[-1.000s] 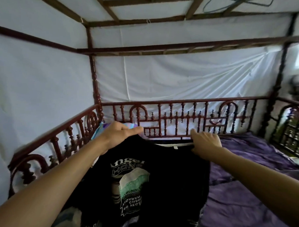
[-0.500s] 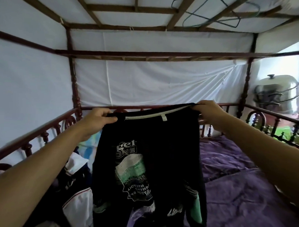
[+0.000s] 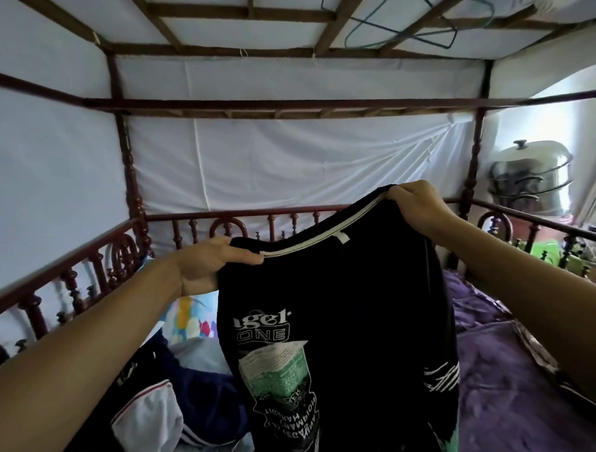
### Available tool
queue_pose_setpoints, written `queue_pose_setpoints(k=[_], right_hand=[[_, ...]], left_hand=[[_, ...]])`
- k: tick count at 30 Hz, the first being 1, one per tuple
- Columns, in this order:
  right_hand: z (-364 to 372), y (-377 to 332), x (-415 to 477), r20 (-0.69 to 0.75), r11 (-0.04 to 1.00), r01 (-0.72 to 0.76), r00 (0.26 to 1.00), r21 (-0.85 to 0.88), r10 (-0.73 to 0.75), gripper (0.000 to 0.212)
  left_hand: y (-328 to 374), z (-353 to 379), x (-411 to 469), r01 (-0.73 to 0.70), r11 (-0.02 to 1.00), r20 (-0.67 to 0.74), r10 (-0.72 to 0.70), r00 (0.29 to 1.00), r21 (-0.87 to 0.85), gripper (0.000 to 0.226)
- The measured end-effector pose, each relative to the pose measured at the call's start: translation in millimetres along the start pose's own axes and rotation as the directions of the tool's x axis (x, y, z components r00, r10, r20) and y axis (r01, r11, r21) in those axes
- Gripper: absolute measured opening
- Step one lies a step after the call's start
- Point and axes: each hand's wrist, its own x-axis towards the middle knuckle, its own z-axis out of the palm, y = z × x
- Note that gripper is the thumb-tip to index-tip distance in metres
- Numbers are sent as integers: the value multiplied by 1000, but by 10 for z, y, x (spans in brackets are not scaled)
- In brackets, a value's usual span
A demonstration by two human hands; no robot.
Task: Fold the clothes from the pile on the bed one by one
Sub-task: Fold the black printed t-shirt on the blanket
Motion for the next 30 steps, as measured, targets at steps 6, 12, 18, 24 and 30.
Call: queue_pose_setpoints(k=[6, 12, 18, 24, 30], right_hand=[[58, 197, -146, 222, 958, -250, 951, 140, 215, 14], [29, 341, -323, 150, 991, -85, 986, 102, 69, 27], [-213, 598, -607, 290, 828, 417, 901, -374, -322, 67], [-77, 817, -767, 293, 751, 518, 854, -409, -430, 37], [255, 1213, -662, 293, 913, 351, 913, -209, -284, 34]], left_hand=[[-139, 190, 188, -11, 923, -179, 87, 980, 383, 28], [-168, 171, 379, -83, 909, -611, 340, 715, 408, 15], [-68, -12, 134, -263, 867, -304, 409, 860, 423, 23], [-34, -402, 233, -25, 436, -125, 313, 941, 900, 33], [-413, -481, 939, 212, 207, -276, 359, 892, 955, 15]])
